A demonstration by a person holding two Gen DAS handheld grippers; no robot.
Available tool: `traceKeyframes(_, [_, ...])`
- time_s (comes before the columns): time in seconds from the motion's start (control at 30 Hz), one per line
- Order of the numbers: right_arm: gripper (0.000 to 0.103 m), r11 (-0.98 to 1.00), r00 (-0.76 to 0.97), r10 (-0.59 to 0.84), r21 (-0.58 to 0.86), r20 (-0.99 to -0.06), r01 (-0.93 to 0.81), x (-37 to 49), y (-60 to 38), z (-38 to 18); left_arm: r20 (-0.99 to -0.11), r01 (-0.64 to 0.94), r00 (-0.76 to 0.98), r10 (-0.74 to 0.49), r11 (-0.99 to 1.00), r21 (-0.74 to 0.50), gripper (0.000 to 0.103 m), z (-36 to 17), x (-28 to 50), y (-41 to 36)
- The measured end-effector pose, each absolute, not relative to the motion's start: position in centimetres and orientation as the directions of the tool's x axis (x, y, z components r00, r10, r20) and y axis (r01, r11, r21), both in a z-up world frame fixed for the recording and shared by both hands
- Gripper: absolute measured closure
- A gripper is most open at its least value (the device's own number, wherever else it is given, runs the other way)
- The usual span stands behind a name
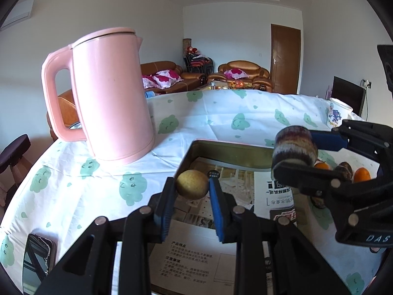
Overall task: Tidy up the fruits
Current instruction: 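Lower the yam piece into the tin and open the right gripper while the left gripper releases the lemon there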
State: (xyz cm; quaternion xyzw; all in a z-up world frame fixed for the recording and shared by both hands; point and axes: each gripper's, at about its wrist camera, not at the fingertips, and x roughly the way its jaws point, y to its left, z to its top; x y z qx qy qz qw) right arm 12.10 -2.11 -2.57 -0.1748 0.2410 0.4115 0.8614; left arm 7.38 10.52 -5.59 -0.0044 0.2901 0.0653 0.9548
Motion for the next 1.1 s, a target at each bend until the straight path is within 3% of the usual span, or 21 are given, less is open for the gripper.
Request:
traceKeyframes(0.8, [0.054, 0.558, 0.464, 0.577, -0.091, -0.672, -0.825, 12.3, 0.1, -6.3, -0.644, -0.107, 0.755, 0.125, 0.992, 0.067, 0.073, -7.0, 8.9, 10.7])
traceKeyframes(1.1, [0.053, 0.565, 0.469, 0.565, -0.096, -0.680, -0.820, 12.2, 0.5, -7.0, -0.640, -0.107, 0.758, 0.121, 0.992, 0.062, 0.073, -7.1, 9.1, 10.9])
